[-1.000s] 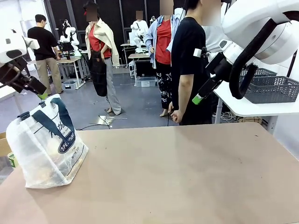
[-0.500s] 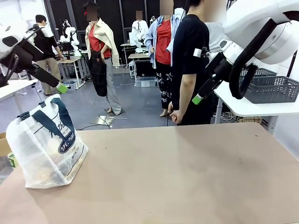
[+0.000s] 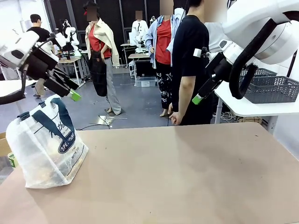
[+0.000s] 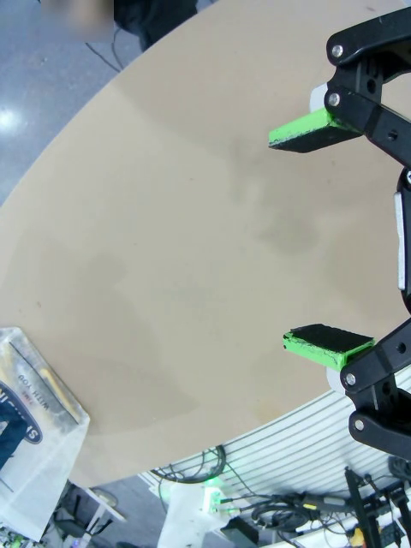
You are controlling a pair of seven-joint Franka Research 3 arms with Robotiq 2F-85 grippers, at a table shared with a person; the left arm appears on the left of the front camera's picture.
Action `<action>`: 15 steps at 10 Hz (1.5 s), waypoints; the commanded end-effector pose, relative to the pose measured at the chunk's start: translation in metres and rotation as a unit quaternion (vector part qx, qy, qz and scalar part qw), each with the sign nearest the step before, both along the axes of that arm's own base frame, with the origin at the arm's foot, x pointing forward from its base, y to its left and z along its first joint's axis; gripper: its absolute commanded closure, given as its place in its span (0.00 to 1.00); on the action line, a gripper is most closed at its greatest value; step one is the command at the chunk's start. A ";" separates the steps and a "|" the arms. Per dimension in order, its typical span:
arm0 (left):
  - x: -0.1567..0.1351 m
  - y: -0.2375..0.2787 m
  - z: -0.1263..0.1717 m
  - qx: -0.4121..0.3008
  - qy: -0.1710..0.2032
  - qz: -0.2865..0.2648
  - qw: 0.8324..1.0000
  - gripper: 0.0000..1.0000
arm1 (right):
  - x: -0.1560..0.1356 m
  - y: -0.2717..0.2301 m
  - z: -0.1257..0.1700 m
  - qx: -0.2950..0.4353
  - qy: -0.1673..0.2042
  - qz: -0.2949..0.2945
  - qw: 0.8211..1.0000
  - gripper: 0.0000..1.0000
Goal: Transfer purchased items from the store into the shopping bag.
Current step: Move the Reusable shopping bag to the right side of the table.
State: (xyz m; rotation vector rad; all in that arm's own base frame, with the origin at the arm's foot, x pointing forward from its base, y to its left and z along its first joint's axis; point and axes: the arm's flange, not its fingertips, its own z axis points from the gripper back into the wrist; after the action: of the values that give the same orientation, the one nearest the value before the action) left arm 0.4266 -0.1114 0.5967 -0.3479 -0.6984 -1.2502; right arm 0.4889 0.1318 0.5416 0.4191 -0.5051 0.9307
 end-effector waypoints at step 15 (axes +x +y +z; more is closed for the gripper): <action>0.008 -0.002 -0.014 -0.001 0.015 -0.027 1.000 0.00 | 0.002 0.000 0.002 -0.006 0.009 -0.004 1.000 0.00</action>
State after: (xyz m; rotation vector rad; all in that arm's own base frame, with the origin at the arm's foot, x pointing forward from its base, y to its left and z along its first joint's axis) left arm 0.4340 -0.1154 0.5809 -0.3641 -0.6518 -1.2805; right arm 0.4889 0.1318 0.5416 0.4192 -0.5050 0.9306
